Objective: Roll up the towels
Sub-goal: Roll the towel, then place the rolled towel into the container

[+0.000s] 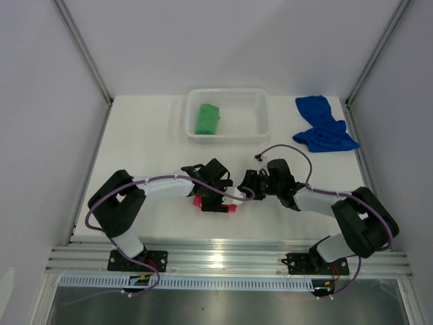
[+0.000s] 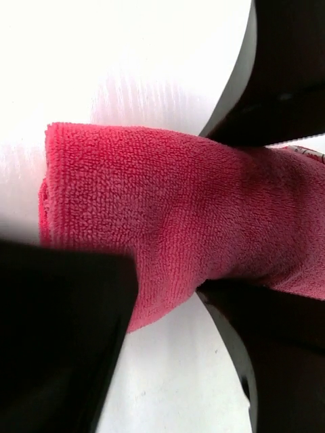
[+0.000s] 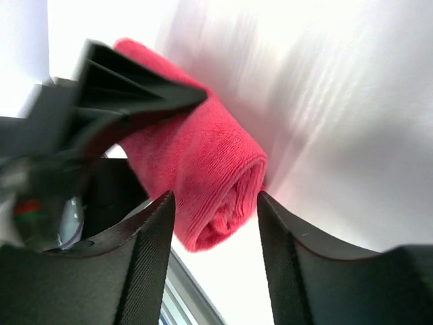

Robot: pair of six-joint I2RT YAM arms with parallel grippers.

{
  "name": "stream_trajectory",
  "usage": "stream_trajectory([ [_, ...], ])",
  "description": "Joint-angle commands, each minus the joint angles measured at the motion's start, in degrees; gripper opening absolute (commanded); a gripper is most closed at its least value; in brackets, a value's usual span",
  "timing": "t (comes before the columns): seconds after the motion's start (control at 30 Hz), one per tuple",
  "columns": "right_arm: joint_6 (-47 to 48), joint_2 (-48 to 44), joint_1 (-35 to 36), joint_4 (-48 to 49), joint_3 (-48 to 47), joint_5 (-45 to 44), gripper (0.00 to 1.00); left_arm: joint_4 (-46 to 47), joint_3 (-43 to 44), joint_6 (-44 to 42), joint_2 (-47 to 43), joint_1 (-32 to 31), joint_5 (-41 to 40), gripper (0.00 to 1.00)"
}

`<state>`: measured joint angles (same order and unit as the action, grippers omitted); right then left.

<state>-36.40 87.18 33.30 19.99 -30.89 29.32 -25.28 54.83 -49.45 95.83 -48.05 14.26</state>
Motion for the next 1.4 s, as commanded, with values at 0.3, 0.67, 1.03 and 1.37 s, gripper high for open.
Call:
stream_trajectory([
  [0.3, 8.4, -19.8, -6.1, -16.6, 1.8, -7.0, 0.57, -2.7, -3.8, 5.3, 0.8, 0.5, -0.6, 0.51],
  [0.67, 14.2, -32.8, -6.1, -13.1, 4.7, -8.8, 0.58, 1.4, -5.9, 8.1, -5.6, 3.6, -0.1, 0.45],
  [1.03, 57.3, -39.2, 8.1, 6.8, 16.8, -10.3, 0.59, 1.5, -6.6, 4.9, -5.8, 3.6, 0.4, 0.5],
  [1.37, 62.3, -30.8, 11.4, 19.0, 20.1, -9.3, 0.61, 2.8, -7.8, 5.2, -7.5, 3.7, 0.5, 0.53],
])
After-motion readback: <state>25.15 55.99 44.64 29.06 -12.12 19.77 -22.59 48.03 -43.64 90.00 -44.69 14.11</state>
